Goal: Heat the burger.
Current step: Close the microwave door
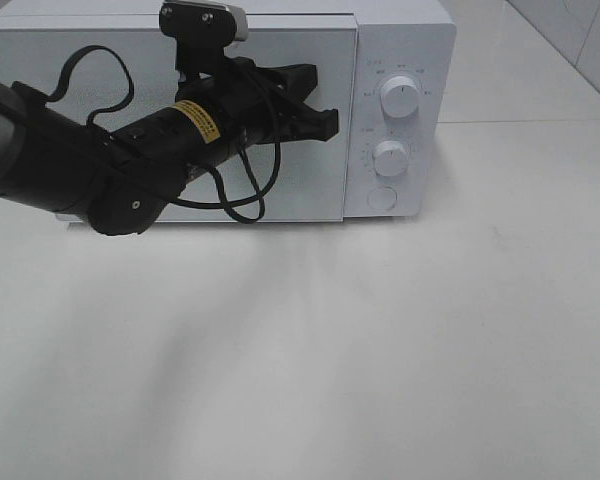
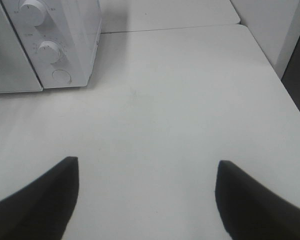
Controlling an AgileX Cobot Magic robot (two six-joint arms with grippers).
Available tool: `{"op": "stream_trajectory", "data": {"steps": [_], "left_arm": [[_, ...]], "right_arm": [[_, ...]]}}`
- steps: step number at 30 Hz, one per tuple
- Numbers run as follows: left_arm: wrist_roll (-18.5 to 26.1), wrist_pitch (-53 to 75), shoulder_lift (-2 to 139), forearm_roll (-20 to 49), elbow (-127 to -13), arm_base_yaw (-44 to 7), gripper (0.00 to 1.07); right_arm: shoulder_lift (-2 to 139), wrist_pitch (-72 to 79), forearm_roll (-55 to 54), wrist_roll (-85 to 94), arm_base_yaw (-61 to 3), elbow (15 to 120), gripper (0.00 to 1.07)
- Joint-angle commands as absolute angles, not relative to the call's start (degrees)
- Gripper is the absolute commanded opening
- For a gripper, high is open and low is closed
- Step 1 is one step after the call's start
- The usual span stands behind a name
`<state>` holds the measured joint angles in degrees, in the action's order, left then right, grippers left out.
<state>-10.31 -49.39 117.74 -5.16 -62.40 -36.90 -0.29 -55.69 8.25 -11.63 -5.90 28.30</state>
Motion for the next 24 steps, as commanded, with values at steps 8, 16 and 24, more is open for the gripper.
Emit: {"op": "stream_trajectory", "data": {"steps": [8,16,24], "left_arm": [[-8.37,-46.93,119.98,3.55,-66.58,-35.35,0.0],[-10.49,-46.24,118.54,-2.06,-64.8,-37.47,0.0],[-10.54,-41.31,113.85,-4.35,-58.44,-41.54,0.0]], "right_arm": [[-1.78,-55.41,8.19,-11.4,-5.5,28.19,0.73],[-1.78,-55.41,8.19,-11.4,-5.5,28.19,0.73],[-1.78,-55.41,8.19,-11.4,-5.5,28.19,0.73]]}}
